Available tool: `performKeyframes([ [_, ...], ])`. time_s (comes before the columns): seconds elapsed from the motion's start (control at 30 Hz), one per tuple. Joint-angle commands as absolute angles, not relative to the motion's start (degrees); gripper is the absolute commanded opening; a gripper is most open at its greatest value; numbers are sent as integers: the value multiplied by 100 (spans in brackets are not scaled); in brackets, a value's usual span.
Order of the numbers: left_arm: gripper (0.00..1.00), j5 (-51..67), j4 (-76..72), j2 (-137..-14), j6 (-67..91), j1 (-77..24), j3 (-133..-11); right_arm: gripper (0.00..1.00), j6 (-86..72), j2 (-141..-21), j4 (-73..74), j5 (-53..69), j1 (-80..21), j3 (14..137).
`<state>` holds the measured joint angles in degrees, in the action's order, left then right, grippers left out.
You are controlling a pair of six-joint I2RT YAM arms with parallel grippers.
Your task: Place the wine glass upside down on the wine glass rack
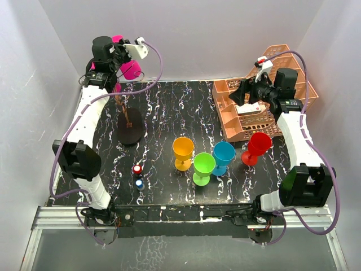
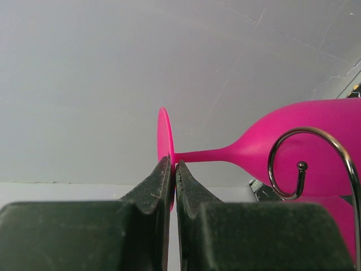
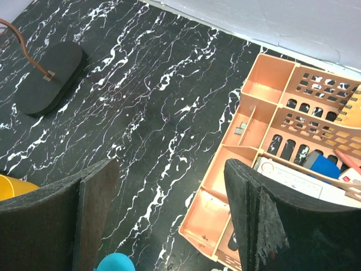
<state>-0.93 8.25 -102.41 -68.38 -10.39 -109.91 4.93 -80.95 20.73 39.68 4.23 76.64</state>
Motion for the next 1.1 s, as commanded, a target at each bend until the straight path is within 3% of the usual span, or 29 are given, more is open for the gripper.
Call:
performKeyframes([
  [0.0,0,-25,873,-9802,-7009,-1081,-10849,82,584,-8042,1767,4086,447,7639],
  [1.07,0,-515,1067,-9310,-7357,-1390,-10109,83,564,-8015,1696,4101,448,7543],
])
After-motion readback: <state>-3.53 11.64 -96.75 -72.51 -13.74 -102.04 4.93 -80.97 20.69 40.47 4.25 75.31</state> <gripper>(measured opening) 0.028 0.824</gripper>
